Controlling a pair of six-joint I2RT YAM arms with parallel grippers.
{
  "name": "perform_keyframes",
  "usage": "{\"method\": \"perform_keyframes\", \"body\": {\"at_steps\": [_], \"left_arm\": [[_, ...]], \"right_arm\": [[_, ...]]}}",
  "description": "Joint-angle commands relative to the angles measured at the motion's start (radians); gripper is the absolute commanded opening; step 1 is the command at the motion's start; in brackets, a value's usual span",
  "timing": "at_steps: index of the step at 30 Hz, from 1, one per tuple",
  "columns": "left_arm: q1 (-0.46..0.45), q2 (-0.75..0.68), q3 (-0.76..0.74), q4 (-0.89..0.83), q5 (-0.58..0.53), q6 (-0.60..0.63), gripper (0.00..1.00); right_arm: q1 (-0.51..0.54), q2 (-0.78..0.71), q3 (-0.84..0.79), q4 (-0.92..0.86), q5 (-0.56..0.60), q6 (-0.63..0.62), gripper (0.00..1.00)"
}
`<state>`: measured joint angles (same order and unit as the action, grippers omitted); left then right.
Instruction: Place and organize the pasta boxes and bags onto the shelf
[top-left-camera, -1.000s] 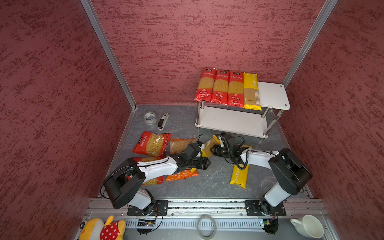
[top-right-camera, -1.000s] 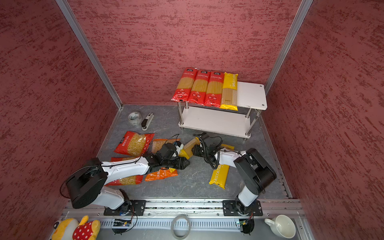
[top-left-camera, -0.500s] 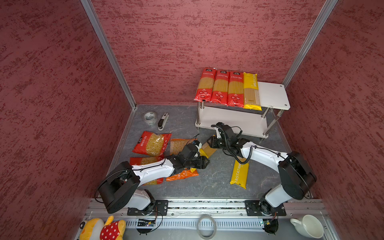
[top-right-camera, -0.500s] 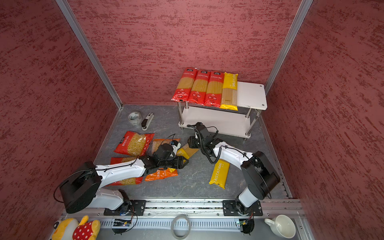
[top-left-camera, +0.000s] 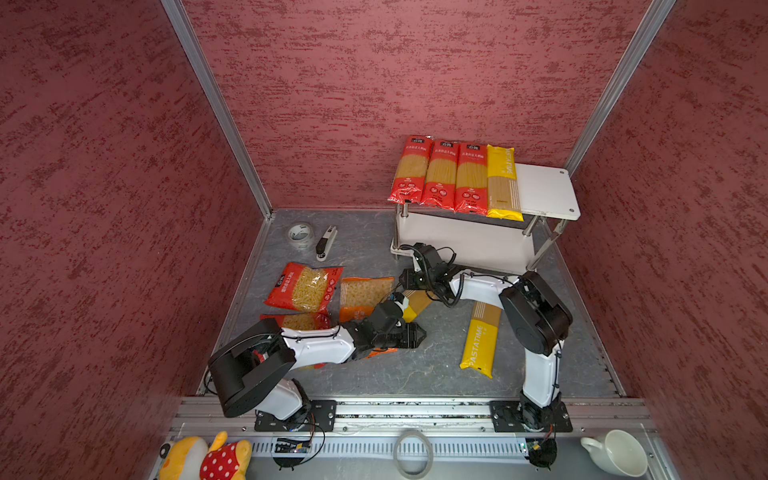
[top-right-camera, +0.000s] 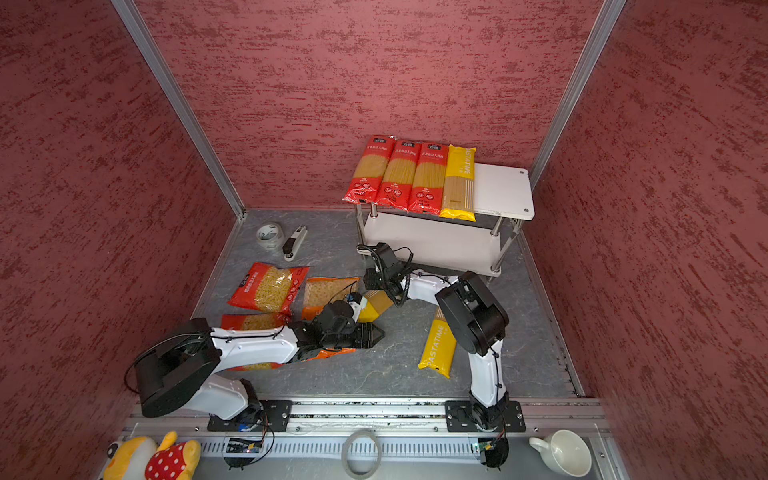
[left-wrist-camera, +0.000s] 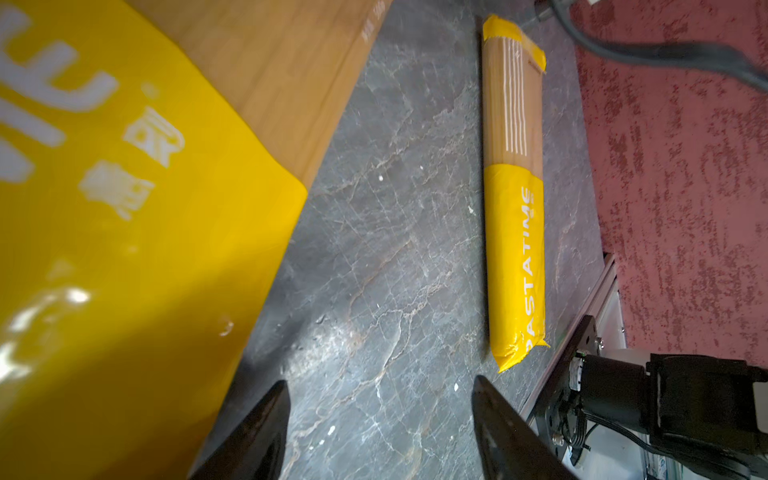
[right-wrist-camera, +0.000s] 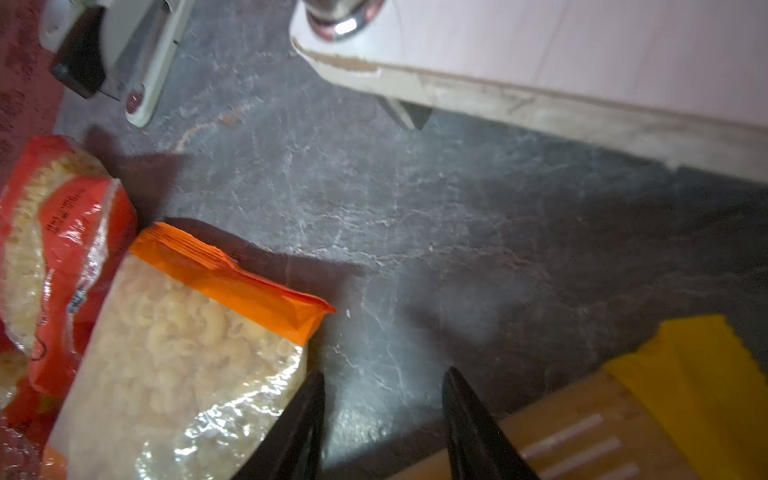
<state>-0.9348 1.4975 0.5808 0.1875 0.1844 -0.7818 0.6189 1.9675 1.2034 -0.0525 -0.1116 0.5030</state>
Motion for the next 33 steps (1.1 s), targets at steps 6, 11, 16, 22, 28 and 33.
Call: {"method": "perform_keyframes", "body": {"at_steps": [6, 11, 16, 22, 28, 33], "left_arm": [[0.026, 0.063, 0.067, -0.081, -0.022, 0.048, 0.69], [0.114, 0.024, 0.055, -0.108, -0.026, 0.097, 0.69], [0.225, 0.022, 0.07, -0.109, 0.008, 0.15, 0.69], [0.278, 0.032, 0.172, -0.163, 0.022, 0.227, 0.69], [0.283, -0.058, 0.185, -0.235, 0.026, 0.247, 0.69], [0.196, -0.146, 0.091, -0.233, 0.023, 0.138, 0.69]], "right_arm": [[-0.019, -0.055, -0.095, -0.057, -0.016, -0.052, 0.48], [-0.018, -0.121, -0.18, -0.131, -0.047, -0.066, 0.48], [0.013, -0.234, -0.304, -0.147, -0.128, 0.013, 0.47], [0.081, -0.319, -0.364, -0.156, -0.183, 0.093, 0.47], [0.068, -0.387, -0.333, -0.233, -0.229, 0.015, 0.49], [-0.012, -0.369, -0.285, -0.274, -0.217, -0.112, 0.5]]}}
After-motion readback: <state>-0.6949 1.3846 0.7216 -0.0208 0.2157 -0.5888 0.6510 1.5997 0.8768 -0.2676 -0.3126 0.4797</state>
